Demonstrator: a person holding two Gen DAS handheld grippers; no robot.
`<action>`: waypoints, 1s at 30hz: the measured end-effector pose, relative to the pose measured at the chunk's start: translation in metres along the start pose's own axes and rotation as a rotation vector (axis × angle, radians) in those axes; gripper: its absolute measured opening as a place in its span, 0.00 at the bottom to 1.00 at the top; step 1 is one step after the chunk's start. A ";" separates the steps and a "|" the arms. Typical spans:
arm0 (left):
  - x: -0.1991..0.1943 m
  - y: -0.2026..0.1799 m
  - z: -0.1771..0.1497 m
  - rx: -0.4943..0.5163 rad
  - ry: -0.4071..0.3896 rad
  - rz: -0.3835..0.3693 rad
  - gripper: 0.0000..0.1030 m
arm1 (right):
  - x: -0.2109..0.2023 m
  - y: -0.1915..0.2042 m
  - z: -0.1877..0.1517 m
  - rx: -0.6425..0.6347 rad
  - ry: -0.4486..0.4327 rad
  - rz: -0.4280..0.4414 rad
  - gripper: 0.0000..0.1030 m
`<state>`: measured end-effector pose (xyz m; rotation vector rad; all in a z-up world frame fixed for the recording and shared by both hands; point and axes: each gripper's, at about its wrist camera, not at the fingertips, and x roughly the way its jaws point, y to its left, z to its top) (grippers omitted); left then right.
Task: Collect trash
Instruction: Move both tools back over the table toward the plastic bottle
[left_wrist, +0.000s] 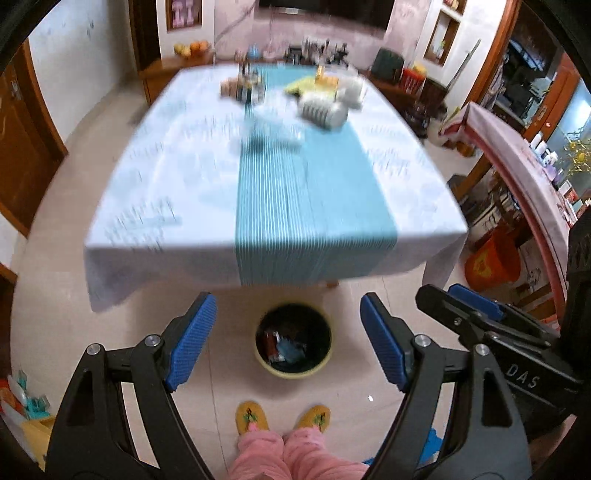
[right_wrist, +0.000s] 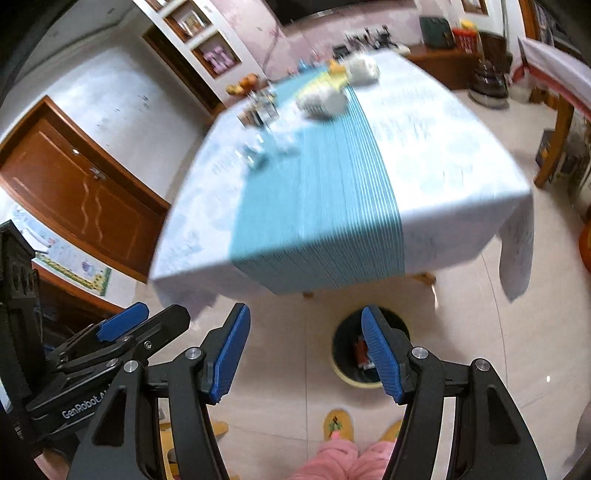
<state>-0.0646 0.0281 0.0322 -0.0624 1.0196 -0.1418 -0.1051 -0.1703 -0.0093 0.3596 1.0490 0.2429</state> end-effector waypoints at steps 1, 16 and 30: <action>-0.015 -0.002 0.007 0.008 -0.032 0.004 0.76 | -0.013 0.007 0.007 -0.016 -0.018 0.008 0.62; -0.132 -0.016 0.057 0.017 -0.256 0.059 0.76 | -0.125 0.067 0.066 -0.201 -0.226 0.083 0.64; -0.087 0.041 0.129 -0.112 -0.266 0.037 0.76 | -0.066 0.084 0.141 -0.261 -0.221 0.058 0.64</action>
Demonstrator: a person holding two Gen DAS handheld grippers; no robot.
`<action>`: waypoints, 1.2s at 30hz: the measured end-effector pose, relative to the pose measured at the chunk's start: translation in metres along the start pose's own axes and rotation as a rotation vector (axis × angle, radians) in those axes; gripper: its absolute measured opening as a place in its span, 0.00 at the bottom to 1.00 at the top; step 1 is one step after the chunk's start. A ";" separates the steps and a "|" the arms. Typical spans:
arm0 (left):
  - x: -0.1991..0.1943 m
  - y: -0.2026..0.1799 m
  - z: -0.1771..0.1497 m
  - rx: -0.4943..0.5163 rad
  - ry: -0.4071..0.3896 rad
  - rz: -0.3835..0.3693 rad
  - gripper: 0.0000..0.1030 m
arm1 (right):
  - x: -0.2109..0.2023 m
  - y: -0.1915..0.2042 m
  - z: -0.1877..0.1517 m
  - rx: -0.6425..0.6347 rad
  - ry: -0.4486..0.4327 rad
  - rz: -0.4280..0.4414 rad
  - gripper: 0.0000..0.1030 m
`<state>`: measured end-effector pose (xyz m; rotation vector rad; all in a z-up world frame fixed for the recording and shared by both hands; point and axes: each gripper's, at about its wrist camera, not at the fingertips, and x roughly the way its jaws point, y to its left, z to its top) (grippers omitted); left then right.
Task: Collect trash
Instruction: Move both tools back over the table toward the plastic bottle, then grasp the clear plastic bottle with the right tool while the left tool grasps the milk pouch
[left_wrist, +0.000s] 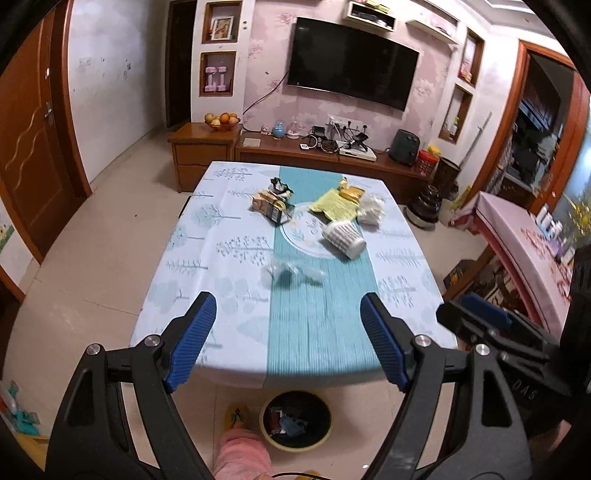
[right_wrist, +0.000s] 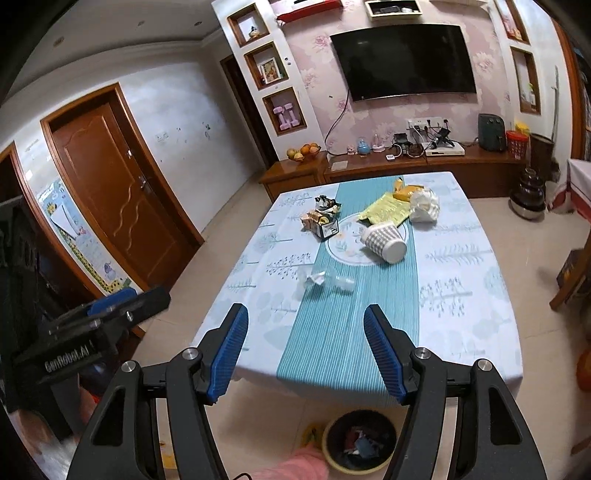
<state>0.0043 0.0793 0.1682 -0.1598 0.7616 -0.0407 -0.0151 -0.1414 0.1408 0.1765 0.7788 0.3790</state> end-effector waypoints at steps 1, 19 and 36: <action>0.012 0.008 0.008 -0.007 0.000 -0.005 0.76 | 0.014 0.001 0.006 -0.018 0.004 -0.009 0.64; 0.268 0.110 0.035 -0.048 0.330 0.023 0.76 | 0.335 0.016 0.005 -0.480 0.267 -0.227 0.64; 0.378 0.117 0.097 0.023 0.413 -0.063 0.76 | 0.453 -0.006 0.048 -0.372 0.411 -0.179 0.41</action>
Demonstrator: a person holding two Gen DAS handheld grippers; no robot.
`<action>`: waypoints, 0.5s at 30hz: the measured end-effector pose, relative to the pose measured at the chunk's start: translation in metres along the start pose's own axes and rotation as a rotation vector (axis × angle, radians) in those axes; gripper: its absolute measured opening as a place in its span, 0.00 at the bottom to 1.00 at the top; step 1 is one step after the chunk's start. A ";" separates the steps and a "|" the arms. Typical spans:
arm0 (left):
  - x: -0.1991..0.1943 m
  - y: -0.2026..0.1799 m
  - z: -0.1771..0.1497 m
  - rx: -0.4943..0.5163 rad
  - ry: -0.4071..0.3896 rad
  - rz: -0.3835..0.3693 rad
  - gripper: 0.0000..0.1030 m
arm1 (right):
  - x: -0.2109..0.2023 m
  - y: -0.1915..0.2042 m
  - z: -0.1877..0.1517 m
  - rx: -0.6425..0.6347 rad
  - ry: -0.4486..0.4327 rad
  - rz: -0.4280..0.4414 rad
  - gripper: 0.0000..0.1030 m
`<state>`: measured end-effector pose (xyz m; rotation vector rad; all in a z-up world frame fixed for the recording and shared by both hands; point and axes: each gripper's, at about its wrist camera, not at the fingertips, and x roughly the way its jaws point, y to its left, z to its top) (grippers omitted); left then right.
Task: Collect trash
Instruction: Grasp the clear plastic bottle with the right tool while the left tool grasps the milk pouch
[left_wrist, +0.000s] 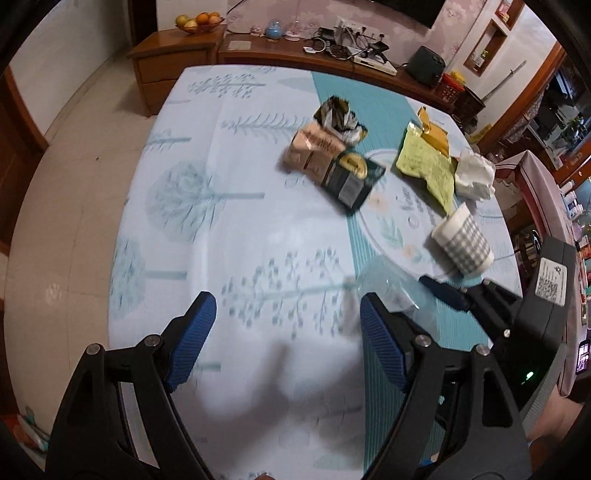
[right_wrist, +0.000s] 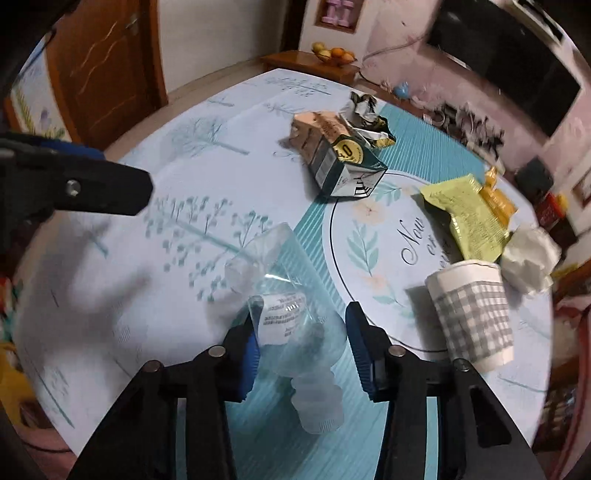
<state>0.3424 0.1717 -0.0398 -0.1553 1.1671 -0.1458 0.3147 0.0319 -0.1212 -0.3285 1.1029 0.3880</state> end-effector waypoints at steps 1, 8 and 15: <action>0.004 0.000 0.010 0.003 -0.002 -0.008 0.76 | 0.002 -0.004 0.004 0.030 0.006 0.014 0.41; 0.022 -0.007 0.060 -0.006 0.004 -0.059 0.76 | -0.004 -0.045 0.039 0.265 -0.017 0.046 0.41; 0.047 -0.022 0.101 -0.052 0.018 -0.089 0.77 | -0.022 -0.083 0.066 0.425 -0.080 0.001 0.41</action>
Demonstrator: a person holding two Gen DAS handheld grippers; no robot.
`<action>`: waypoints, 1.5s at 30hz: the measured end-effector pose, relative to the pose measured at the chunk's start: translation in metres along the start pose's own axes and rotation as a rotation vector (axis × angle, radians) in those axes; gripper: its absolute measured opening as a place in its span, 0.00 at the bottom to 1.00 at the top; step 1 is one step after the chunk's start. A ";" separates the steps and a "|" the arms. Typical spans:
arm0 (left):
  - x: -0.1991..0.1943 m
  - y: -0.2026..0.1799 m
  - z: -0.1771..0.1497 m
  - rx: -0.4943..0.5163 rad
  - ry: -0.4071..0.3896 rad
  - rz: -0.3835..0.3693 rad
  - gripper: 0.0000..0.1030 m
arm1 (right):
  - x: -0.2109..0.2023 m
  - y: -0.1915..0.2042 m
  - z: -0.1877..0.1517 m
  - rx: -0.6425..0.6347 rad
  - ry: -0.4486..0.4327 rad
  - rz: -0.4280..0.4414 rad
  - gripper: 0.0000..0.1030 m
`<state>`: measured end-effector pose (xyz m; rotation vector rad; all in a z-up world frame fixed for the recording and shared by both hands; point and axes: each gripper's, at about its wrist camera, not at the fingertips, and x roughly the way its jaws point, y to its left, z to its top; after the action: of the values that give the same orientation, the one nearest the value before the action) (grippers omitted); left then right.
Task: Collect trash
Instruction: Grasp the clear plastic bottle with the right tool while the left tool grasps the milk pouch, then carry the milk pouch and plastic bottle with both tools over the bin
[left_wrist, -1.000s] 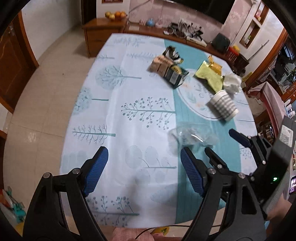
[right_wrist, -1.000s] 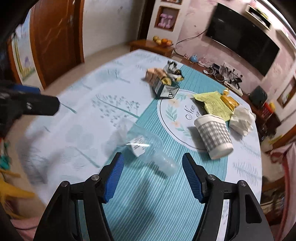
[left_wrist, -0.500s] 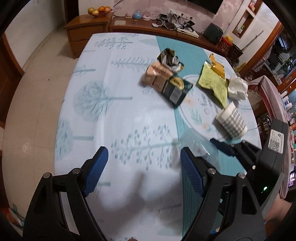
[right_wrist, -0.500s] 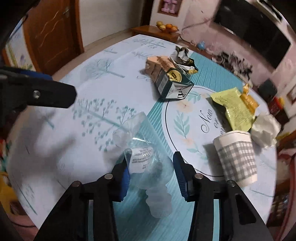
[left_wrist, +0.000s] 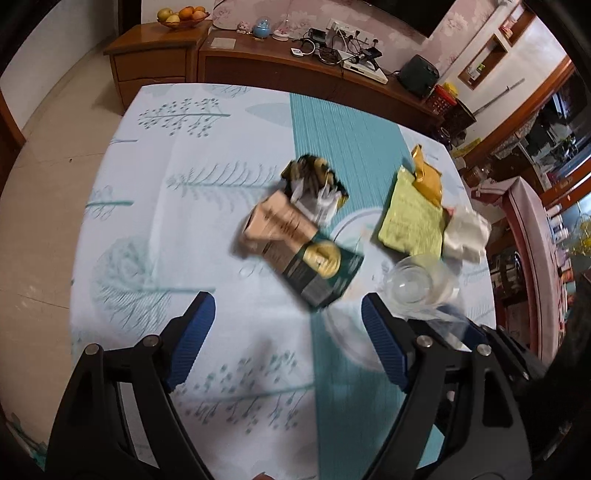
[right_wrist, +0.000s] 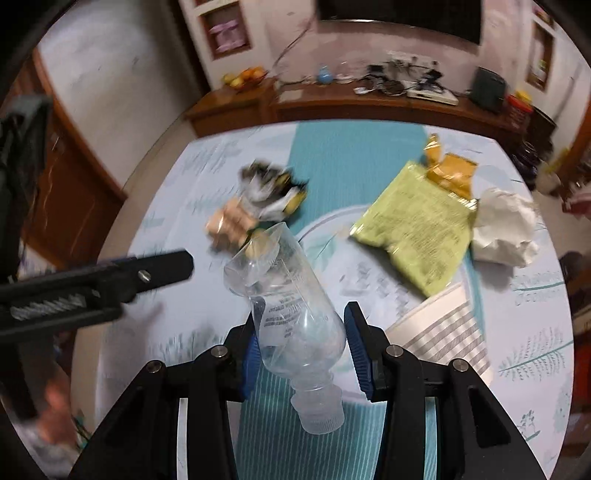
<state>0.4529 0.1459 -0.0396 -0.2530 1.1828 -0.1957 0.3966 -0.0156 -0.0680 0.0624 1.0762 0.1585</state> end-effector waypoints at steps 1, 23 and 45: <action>0.005 -0.003 0.005 -0.004 0.002 0.009 0.77 | -0.001 -0.003 0.006 0.014 -0.012 -0.013 0.41; 0.103 -0.014 0.031 -0.087 0.112 0.230 0.60 | 0.024 -0.039 0.023 0.184 -0.033 -0.084 0.40; -0.013 -0.018 -0.080 -0.013 0.026 0.175 0.37 | -0.052 -0.034 -0.058 0.167 -0.034 0.019 0.41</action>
<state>0.3737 0.1252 -0.0510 -0.1579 1.2252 -0.0384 0.3248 -0.0586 -0.0545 0.2251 1.0534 0.0841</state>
